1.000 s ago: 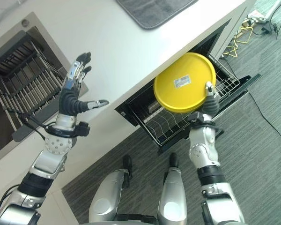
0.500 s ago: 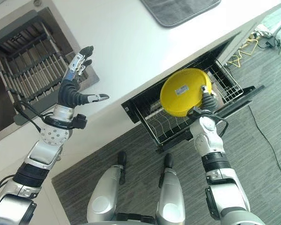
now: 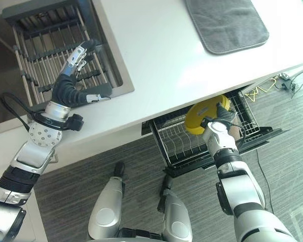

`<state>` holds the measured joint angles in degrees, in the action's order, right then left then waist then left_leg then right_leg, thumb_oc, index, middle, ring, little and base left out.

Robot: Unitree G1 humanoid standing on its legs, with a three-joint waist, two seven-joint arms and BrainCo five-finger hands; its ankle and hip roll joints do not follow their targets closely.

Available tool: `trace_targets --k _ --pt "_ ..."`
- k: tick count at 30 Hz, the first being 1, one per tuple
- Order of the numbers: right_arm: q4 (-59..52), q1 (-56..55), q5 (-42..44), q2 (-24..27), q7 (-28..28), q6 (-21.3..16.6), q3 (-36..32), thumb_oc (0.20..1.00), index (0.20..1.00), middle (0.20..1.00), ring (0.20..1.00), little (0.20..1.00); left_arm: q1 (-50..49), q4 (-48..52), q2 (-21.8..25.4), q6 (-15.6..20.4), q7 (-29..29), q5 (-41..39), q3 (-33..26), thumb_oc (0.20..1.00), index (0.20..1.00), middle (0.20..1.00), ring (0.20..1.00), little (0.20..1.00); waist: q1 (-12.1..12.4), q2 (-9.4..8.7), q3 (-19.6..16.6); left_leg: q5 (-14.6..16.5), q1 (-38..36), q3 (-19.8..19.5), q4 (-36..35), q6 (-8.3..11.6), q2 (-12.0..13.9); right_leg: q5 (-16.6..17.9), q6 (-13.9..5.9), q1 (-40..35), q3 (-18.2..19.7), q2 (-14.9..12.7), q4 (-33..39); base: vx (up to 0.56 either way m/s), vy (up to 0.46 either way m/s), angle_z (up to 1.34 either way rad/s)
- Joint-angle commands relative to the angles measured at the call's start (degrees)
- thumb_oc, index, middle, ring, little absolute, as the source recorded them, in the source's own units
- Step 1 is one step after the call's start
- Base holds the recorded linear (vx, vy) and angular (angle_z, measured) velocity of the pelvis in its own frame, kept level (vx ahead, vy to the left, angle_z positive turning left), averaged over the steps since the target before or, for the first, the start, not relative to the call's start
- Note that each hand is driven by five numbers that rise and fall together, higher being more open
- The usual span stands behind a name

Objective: Place the dishes in the dishwasher.

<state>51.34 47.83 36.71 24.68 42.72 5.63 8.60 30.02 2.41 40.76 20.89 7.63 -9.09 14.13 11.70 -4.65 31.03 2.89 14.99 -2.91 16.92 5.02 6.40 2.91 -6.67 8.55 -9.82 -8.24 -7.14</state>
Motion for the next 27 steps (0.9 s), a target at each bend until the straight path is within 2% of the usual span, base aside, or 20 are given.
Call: trace_targets --k 1,2,5,6,10,13,18,21,27 --pt "-3.1 6.3 -9.9 4.6 0.5 -1.5 3.9 0.2 0.2 0.2 0.2 0.2 1.0 2.0 2.0 3.8 -0.5 -1.5 0.4 1.0 1.0 1.0 1.0 1.0 1.4 -0.38 -1.3 2.5 -0.4 -2.1 -0.9 -4.73 -3.1 -3.2 0.57 0.7 -1.5 -2.1 -5.6 -0.02 -0.095 0.08" --pt "-2.1 7.2 -15.8 5.7 -0.5 0.1 5.4 0.2 0.2 0.2 0.2 0.2 1.4 1.8 2.8 4.1 -0.4 -1.7 0.5 1.0 1.0 1.0 1.0 1.0 1.8 -0.36 -1.2 2.9 0.4 -2.3 -0.3 -4.75 -3.2 -3.5 0.45 1.2 -1.7 -2.0 -6.2 -0.04 -0.089 0.07" --pt "-0.8 8.7 -25.5 8.6 -3.3 0.9 10.1 0.2 0.2 0.2 0.2 0.2 1.2 2.4 3.9 5.5 -1.4 -3.4 -0.2 1.0 1.0 1.0 1.0 1.0 2.4 -0.46 -1.2 2.6 2.7 -3.1 0.9 -5.04 -3.9 -3.3 0.4 3.1 -2.2 -2.0 -7.3 -0.02 -0.074 0.13" --pt "-0.4 9.0 -29.0 9.4 -5.9 1.1 12.3 0.2 0.2 0.2 0.2 0.2 1.0 2.5 4.0 6.3 -1.9 -4.0 -0.3 1.0 1.0 1.0 1.0 1.0 2.6 -0.37 -1.2 2.9 2.9 -3.4 1.2 -5.14 -4.0 -3.5 0.33 3.3 -2.3 -1.9 -7.7 0.0 -0.052 0.06" --pt "-0.5 8.1 -36.5 9.4 -9.2 0.7 18.8 0.2 0.2 0.2 0.2 0.2 0.5 4.2 3.5 8.1 -3.8 -4.9 -0.4 1.0 1.0 1.0 1.0 1.0 2.8 -0.6 -1.2 2.4 3.9 -3.7 1.1 -5.34 -4.4 -2.9 0.16 4.0 -2.7 -1.9 -7.3 -0.01 -0.053 0.03" --pt "0.7 7.6 -38.2 8.6 -9.7 -0.4 21.4 0.2 0.2 0.2 0.2 0.2 1.2 5.6 3.0 8.2 -5.9 -5.4 0.4 1.0 1.0 1.0 1.0 1.0 2.8 -0.67 -1.2 2.8 4.4 -3.9 1.4 -5.49 -4.4 -3.0 0.04 4.4 -2.7 -1.7 -7.4 -0.01 -0.061 0.12" --pt "2.4 7.8 -37.7 7.9 -9.3 -1.0 21.8 0.2 0.2 0.2 0.2 0.2 2.1 7.7 1.6 8.1 -11.9 -8.2 2.0 1.0 1.0 1.0 1.0 1.0 2.5 -0.27 -1.2 2.4 5.4 -4.1 1.5 -5.65 -4.8 -2.7 0.1 5.5 -2.9 -1.8 -7.8 -0.02 -0.002 0.02" --pt "3.2 7.9 -38.0 7.9 -9.8 -1.8 21.5 0.2 0.2 0.2 0.2 0.2 2.2 9.0 0.7 7.0 -22.0 -8.2 4.6 1.0 1.0 1.0 1.0 1.0 2.0 0.31 -1.2 2.3 5.4 -3.7 1.6 -5.65 -4.8 -2.9 0.34 5.9 -2.9 -1.7 -8.4 -0.01 0.006 0.01" --pt "3.9 8.1 -37.0 9.5 -11.4 -3.4 22.0 0.2 0.2 0.2 0.2 0.2 2.6 9.6 2.2 8.2 -30.3 -17.3 8.6 1.0 1.0 1.0 1.0 1.0 0.8 1.86 -1.2 2.3 5.1 -2.6 1.4 -5.74 -4.7 -3.0 0.38 6.5 -2.6 -2.2 -8.9 -0.03 0.057 -0.03"
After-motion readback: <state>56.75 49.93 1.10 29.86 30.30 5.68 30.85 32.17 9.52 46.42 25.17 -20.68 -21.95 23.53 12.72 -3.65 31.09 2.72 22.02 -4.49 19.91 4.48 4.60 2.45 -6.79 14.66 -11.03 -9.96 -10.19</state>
